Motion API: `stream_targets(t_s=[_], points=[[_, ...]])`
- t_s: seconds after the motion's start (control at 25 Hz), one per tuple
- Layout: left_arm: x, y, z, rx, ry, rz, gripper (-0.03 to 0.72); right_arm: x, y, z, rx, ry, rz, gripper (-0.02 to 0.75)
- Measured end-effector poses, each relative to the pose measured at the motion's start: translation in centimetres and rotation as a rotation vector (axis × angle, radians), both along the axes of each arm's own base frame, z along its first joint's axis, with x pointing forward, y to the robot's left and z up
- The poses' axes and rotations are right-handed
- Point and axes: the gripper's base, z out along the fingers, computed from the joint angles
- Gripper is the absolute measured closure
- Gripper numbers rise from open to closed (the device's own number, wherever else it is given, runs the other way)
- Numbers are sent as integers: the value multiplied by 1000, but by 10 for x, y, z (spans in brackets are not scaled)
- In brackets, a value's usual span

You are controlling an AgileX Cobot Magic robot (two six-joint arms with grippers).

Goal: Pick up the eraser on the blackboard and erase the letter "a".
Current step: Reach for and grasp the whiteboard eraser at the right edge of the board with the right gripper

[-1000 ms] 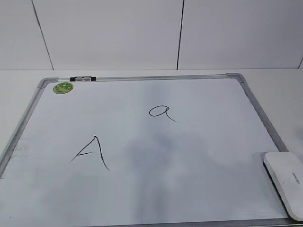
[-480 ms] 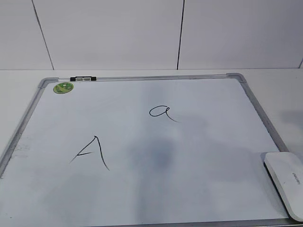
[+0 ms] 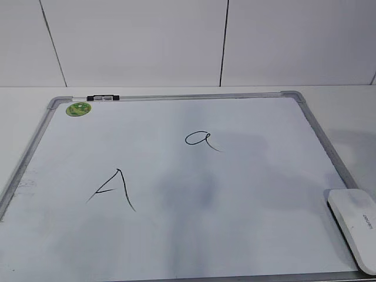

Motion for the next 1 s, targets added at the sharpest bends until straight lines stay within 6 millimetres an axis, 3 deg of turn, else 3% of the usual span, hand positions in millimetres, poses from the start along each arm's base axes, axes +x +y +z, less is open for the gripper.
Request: stream_targets(t_s=[0.56,1.0], points=[[0,0,0,0,0,0,449,46,-2,-45,-46,201,87,195],[0,0,0,0,0,0,449,76,19,-68,-65,265,190,131]])
